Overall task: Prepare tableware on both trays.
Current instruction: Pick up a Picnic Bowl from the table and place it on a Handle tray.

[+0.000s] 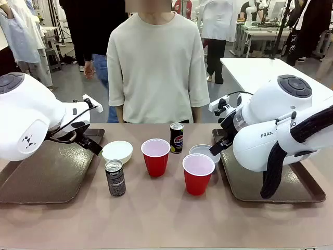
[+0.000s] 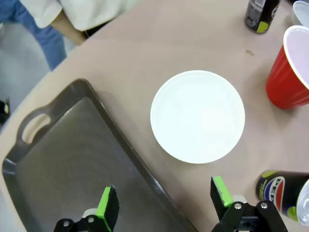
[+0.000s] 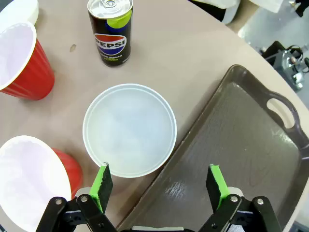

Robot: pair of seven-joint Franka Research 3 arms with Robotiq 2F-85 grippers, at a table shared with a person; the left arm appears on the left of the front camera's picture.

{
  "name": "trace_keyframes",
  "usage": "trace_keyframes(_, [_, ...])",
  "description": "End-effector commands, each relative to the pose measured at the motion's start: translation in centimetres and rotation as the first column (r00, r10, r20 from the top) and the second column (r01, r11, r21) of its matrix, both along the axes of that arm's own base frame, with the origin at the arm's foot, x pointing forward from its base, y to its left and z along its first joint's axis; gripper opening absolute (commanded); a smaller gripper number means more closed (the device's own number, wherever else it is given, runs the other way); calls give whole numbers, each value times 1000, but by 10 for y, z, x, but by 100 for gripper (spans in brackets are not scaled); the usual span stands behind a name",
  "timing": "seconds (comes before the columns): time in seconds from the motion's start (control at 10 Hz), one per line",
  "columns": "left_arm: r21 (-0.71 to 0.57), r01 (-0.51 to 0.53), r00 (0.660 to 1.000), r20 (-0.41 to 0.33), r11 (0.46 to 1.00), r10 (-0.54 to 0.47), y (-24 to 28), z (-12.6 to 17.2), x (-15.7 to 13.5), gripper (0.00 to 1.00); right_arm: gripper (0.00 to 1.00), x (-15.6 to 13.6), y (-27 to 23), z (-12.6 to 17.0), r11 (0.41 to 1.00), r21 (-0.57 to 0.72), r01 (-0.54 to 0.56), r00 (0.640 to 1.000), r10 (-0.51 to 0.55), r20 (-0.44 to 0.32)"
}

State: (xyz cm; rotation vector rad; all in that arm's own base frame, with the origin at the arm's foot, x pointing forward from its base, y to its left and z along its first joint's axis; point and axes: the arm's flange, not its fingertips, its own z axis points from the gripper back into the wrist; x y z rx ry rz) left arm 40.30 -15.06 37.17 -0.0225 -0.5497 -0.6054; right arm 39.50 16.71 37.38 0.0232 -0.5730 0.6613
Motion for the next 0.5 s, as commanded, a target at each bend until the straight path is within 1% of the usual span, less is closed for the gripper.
trace_keyframes(0.0, [0,0,1000,0,1000,0,0,0,0,100,100,0,0,0,1000,0,0,1000,0,0])
trace_keyframes(0.4, [0,0,1000,0,1000,0,0,0,0,100,100,0,0,0,1000,0,0,1000,0,0])
